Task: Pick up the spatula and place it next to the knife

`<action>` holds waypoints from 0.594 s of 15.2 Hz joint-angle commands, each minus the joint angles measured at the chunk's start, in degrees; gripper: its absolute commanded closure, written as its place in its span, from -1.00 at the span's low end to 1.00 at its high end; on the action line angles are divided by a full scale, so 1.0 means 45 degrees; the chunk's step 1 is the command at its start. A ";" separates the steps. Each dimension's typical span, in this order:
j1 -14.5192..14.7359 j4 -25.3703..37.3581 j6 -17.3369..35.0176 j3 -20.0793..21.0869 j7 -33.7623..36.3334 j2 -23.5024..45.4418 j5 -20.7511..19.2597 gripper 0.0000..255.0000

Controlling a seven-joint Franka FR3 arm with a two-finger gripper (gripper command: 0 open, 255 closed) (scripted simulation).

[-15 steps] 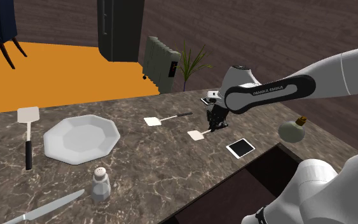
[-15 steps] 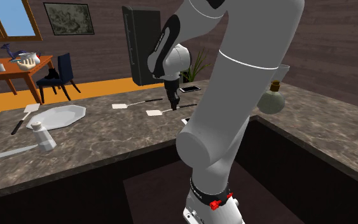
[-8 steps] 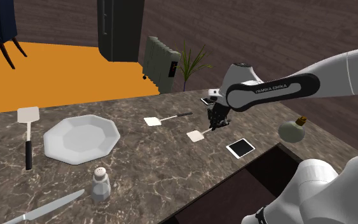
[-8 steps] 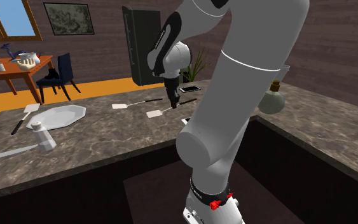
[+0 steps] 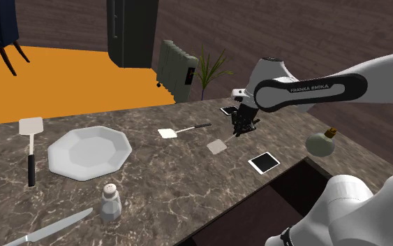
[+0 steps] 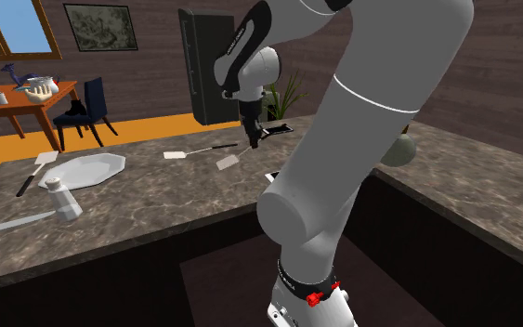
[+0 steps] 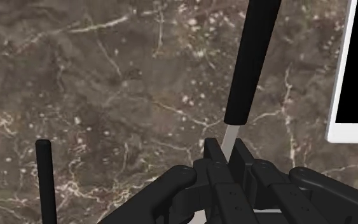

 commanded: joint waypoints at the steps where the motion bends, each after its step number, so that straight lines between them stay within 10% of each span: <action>1: -0.0004 0.0215 -0.0391 0.0072 0.0009 -0.0177 -0.0004 1.00; 9: 0.0506 0.0310 -0.1237 0.1175 0.1344 -0.0746 0.0264 1.00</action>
